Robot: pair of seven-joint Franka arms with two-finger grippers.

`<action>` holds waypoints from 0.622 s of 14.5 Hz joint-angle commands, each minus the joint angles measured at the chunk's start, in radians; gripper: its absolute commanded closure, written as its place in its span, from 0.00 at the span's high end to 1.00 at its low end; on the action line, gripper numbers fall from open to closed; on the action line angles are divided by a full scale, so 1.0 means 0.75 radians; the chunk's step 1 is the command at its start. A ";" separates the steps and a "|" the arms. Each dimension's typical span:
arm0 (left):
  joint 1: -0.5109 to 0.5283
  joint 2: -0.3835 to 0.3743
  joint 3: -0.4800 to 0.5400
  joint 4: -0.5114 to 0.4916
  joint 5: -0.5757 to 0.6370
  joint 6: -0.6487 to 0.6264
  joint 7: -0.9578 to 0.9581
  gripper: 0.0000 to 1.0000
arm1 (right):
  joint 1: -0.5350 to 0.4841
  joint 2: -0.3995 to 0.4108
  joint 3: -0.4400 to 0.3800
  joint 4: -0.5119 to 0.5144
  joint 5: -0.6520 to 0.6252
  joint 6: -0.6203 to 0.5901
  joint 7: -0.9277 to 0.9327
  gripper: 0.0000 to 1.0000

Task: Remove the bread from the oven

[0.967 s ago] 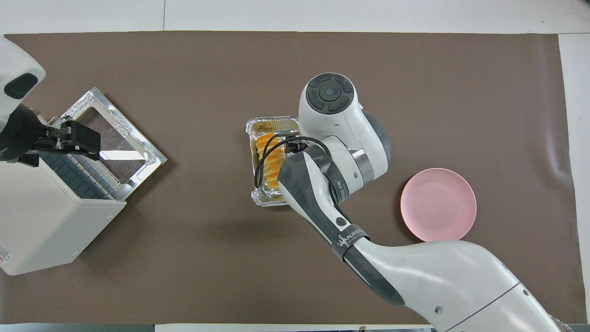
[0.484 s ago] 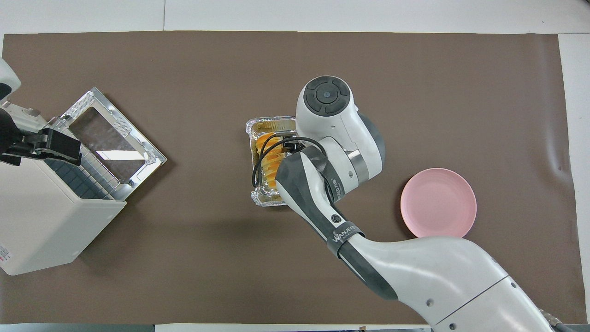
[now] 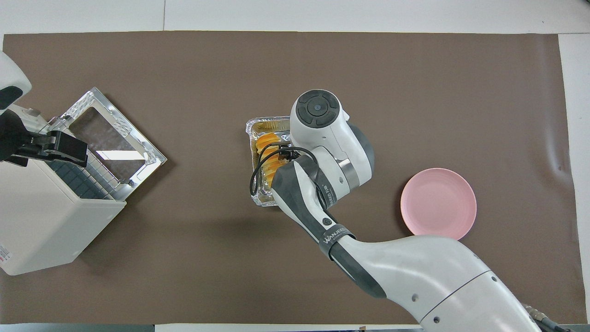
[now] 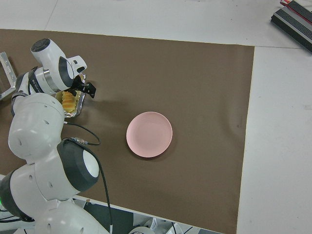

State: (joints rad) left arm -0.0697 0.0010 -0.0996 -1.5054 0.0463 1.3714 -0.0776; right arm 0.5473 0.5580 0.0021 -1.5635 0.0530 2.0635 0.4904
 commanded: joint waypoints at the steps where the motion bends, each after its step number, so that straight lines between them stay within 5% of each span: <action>1: 0.017 -0.071 0.000 -0.148 -0.025 0.067 0.026 1.00 | 0.007 -0.018 -0.005 -0.042 -0.001 0.040 -0.038 0.62; 2: 0.017 -0.105 0.000 -0.230 -0.025 0.120 0.028 1.00 | 0.009 -0.022 -0.005 -0.059 0.001 0.067 -0.038 0.24; 3: 0.017 -0.130 0.000 -0.269 -0.025 0.133 0.026 1.00 | 0.017 -0.026 -0.005 -0.081 0.007 0.095 -0.036 0.00; 9: 0.038 -0.116 0.006 -0.224 -0.027 0.094 0.026 1.00 | 0.023 -0.026 -0.005 -0.075 0.017 0.108 -0.032 0.00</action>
State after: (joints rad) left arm -0.0556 -0.0526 -0.0925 -1.6320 0.0463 1.4296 -0.0734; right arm 0.5667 0.5575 0.0023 -1.5989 0.0539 2.1331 0.4817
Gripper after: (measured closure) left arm 0.000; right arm 0.850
